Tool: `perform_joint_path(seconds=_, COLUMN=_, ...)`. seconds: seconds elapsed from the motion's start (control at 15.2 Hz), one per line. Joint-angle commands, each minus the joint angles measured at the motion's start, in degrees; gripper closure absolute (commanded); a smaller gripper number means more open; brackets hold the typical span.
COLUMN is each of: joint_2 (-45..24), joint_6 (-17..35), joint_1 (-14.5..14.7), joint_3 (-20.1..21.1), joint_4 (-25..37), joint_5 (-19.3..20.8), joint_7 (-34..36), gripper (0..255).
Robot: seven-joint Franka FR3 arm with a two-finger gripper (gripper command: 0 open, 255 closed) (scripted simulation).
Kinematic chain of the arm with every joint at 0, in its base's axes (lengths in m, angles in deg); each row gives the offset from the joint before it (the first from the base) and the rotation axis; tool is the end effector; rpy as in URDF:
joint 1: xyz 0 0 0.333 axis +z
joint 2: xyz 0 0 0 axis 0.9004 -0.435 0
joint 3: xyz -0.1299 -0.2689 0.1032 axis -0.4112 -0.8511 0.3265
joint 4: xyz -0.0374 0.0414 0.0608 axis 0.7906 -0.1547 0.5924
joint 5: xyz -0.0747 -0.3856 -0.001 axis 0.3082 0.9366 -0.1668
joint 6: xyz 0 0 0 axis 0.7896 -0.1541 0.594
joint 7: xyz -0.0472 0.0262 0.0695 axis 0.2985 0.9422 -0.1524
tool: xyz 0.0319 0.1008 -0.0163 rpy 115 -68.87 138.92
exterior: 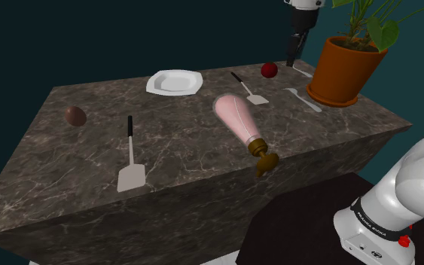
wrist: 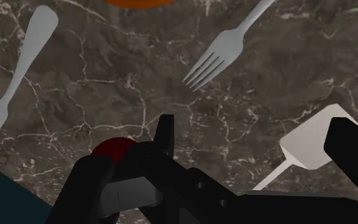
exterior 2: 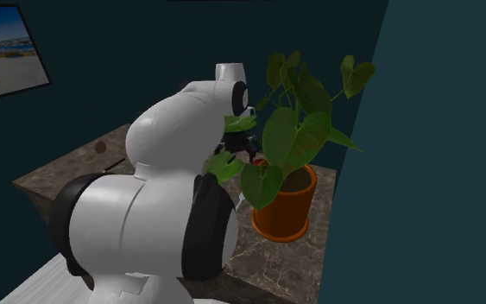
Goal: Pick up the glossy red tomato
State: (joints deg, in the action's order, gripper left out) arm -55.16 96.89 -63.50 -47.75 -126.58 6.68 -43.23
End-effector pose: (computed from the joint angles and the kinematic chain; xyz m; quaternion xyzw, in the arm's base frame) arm 0.4655 -0.0856 0.5721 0.9861 0.1623 -0.0191 0.0313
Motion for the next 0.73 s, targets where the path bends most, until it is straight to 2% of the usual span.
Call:
perform_joint_path(seconds=0.0, joint_2=-4.86, joint_6=-0.21, joint_1=-0.24, joint_3=-1.38, joint_4=4.07, joint_5=-0.61, joint_7=-3.16, gripper=0)
perform_joint_path(seconds=0.33, joint_2=-18.04, joint_6=-1.78, joint_1=-1.27, joint_3=-3.52, joint_4=16.16, joint_5=-3.18, joint_7=-10.10, gripper=0)
perform_joint_path(seconds=0.66, joint_2=-32.39, joint_6=-5.78, joint_1=-3.51, joint_3=-4.24, joint_4=31.60, joint_5=-6.19, joint_7=-16.34, gripper=0)
